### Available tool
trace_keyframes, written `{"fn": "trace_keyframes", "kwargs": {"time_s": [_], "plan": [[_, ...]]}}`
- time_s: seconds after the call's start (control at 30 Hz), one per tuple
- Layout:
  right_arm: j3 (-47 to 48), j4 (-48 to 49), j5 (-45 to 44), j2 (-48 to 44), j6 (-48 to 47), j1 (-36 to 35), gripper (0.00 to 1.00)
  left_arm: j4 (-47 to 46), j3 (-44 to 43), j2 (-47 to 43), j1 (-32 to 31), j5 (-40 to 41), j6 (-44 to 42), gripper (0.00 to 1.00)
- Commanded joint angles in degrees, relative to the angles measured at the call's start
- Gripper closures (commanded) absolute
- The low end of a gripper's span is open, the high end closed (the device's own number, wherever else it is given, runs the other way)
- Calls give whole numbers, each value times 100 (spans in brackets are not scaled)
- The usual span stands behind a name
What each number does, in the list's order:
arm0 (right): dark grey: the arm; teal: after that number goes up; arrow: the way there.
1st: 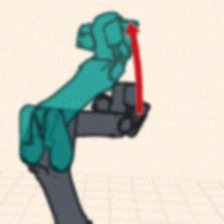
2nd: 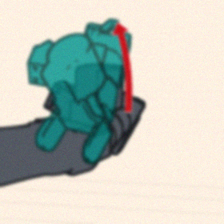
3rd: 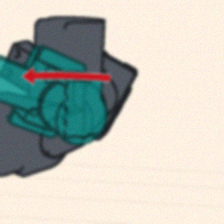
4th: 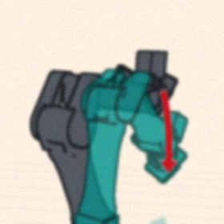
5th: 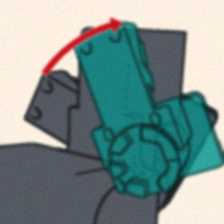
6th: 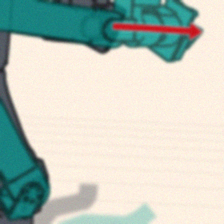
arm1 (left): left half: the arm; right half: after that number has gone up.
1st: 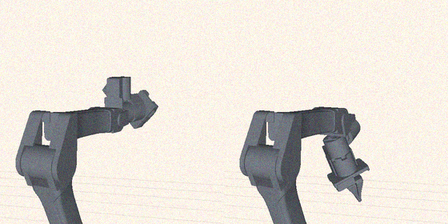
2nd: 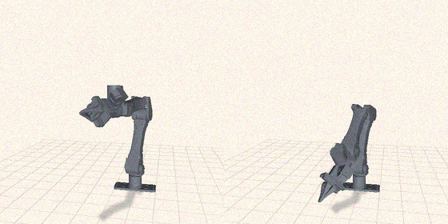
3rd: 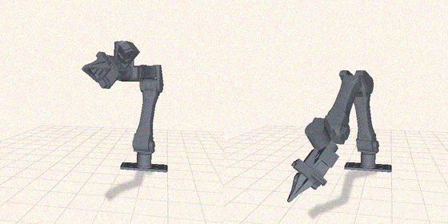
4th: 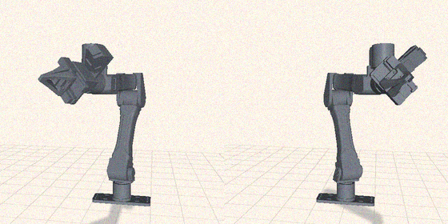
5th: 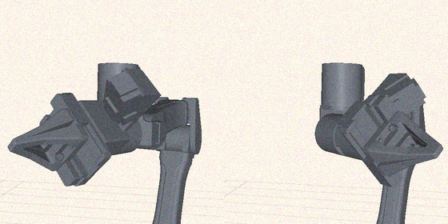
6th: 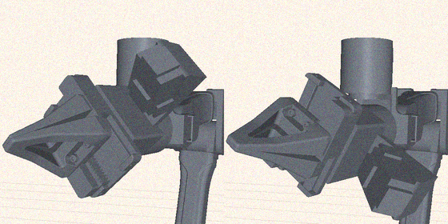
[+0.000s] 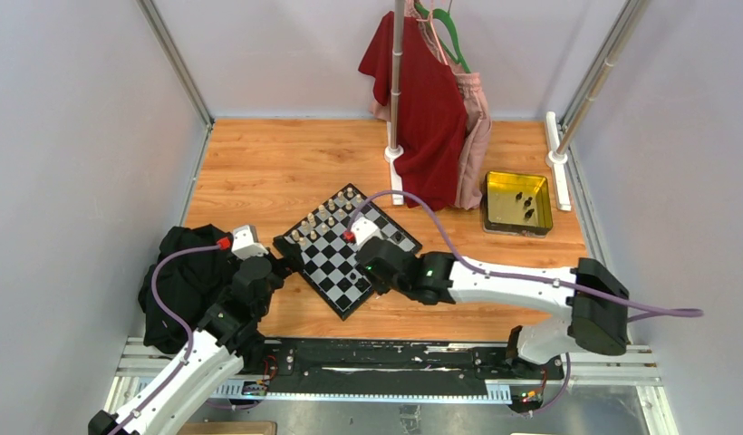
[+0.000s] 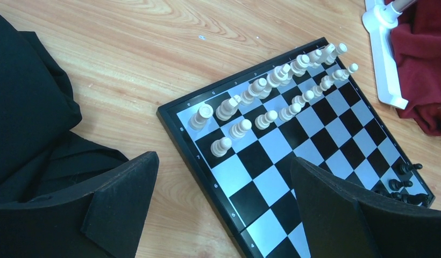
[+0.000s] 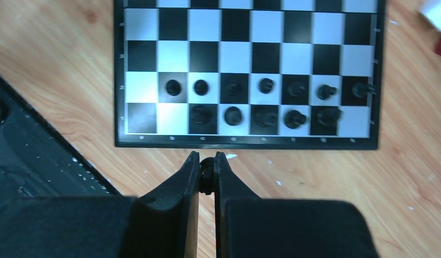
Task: Set up the chess pieces on the board
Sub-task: Place the chess piece on the chessboard.
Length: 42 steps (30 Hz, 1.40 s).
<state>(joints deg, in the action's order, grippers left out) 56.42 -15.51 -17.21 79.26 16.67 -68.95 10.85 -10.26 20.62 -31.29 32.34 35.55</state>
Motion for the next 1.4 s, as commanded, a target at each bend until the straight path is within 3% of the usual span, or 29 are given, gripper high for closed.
{"fn": "trace_keyframes", "kwargs": {"time_s": [0.0, 0.43, 1.37], "plan": [[368, 238, -1, 496, -49, -399, 100, 5, 64, -74, -35, 131, 42, 0], [948, 796, 410, 1808, -175, -848, 100, 13, 78, -146, -35, 101, 31, 0], [492, 1481, 420, 2227, -163, -739, 100, -38, 99, -157, -35, 27, -21, 0]]}}
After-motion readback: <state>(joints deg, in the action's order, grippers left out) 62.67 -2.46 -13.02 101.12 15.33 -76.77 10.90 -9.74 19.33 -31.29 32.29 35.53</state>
